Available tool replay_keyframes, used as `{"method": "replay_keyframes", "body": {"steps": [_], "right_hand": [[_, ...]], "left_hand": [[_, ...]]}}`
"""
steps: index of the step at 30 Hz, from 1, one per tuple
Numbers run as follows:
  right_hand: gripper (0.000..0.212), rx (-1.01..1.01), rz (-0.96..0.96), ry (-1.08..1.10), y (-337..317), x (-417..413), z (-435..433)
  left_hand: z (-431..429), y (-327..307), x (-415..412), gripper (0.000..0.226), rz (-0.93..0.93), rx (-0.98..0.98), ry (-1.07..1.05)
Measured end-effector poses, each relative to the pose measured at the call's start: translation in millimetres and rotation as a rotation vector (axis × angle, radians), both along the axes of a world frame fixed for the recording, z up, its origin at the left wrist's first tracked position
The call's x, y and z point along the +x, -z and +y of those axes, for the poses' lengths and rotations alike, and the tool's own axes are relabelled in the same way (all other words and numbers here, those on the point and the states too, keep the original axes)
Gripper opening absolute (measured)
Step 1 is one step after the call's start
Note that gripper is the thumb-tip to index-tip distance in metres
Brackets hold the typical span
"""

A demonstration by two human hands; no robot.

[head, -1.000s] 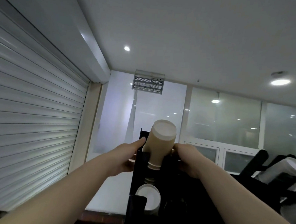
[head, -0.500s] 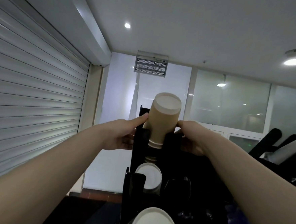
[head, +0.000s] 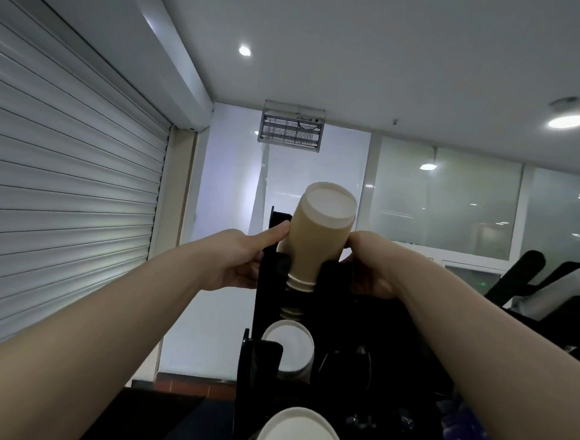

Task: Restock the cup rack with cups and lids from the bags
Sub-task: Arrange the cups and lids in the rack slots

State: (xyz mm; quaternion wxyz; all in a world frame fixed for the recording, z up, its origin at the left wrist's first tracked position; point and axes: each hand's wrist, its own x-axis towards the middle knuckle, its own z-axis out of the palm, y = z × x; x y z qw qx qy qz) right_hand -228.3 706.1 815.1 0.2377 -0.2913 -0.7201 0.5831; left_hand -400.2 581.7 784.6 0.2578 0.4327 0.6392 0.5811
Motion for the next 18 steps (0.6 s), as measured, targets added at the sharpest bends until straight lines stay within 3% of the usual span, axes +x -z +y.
{"method": "replay_keyframes", "body": {"steps": [9,18], "right_hand": [[0.017,-0.067,0.012,0.033,-4.2,-3.3,-2.3],[0.014,0.016,-0.034,0.071,-5.3,-9.8,-1.0]], "left_hand": [[-2.6,-5.3,3.2,0.076,0.042,-0.058,-0.026],[-3.8,-6.7,5.1,0.078,0.016,-0.090,-0.003]]}}
